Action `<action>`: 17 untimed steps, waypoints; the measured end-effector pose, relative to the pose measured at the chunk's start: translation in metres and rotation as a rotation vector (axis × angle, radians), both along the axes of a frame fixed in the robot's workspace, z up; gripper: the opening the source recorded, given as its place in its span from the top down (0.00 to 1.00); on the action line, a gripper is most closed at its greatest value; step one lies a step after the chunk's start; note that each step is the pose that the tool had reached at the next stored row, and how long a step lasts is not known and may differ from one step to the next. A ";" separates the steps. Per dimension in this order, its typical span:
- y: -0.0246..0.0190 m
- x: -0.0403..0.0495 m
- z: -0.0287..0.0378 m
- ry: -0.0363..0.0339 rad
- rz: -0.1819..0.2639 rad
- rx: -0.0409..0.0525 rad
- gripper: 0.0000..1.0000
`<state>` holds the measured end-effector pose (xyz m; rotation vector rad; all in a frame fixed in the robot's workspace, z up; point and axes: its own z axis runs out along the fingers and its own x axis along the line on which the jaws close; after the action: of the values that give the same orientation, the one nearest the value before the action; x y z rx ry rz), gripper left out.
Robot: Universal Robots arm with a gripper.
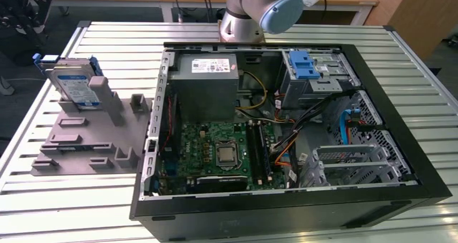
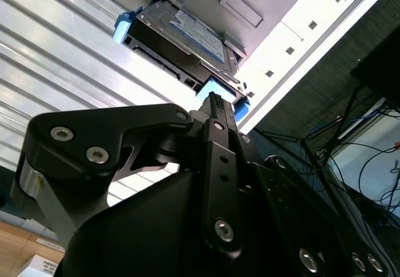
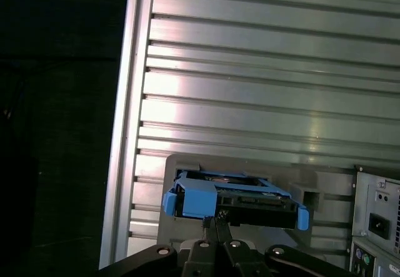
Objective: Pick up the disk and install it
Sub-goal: 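Pick up the disk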
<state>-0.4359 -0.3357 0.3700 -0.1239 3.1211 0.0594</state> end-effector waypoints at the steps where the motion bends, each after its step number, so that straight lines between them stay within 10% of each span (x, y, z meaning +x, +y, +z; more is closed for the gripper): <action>1: 0.0000 0.0000 0.0000 0.0000 0.001 0.0001 0.89; 17: 0.0000 0.0000 0.0000 0.0000 0.032 0.0000 0.89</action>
<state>-0.4359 -0.3357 0.3700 -0.1742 3.1192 0.0599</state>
